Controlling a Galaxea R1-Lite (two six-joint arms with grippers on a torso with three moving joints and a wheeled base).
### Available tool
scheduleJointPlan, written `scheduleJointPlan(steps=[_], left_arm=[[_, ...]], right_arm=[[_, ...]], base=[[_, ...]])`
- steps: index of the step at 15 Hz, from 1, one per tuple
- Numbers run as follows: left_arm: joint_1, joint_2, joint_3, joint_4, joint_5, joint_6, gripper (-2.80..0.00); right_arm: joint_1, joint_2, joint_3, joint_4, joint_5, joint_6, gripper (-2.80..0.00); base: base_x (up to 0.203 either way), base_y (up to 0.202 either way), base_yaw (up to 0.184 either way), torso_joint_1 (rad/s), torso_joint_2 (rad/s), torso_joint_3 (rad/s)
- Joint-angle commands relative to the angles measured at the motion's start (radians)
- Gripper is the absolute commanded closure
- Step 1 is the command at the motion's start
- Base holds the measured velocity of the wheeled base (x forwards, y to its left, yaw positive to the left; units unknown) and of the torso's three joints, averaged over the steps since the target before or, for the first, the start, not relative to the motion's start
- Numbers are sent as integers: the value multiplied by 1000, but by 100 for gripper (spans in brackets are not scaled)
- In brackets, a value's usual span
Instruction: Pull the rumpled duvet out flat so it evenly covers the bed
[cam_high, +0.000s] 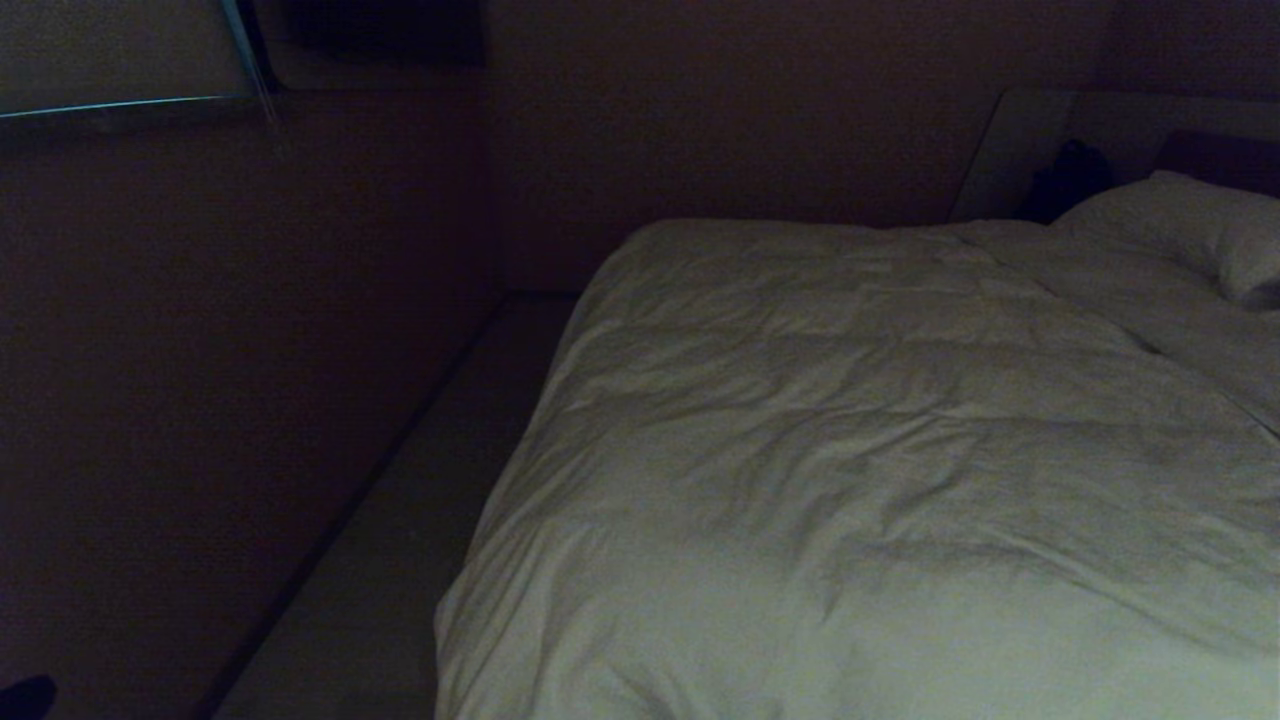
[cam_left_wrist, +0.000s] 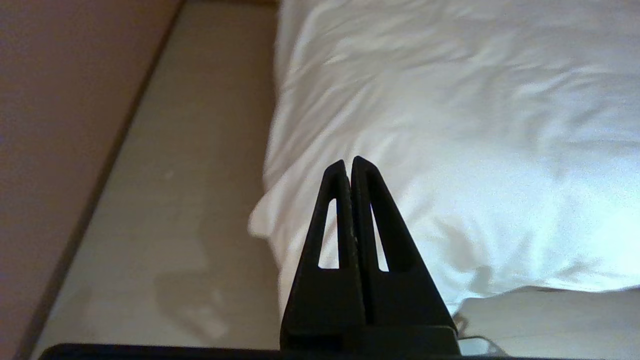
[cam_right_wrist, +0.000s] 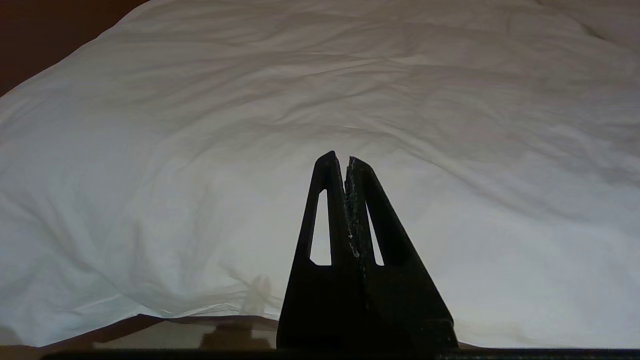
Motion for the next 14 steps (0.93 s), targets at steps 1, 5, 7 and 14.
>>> scheduleJointPlan(steps=[1,5,7,14], left_arm=[[0,-80,16,0,-41,0,0],[3,-135,71,-12,-78,30,0],[6,-140,85,-18,-83,35,0],[46,-238,156,-74,-234,79,0]], right_arm=[[0,0,0,0,1,0,0],[0,0,0,0,1,0,0],[0,0,0,0,1,0,0],[0,1,0,0,1,0,0]], base=[[0,0,0,0,0,0],[0,0,0,0,0,0],[0,0,0,0,0,0],[0,0,0,0,0,0]])
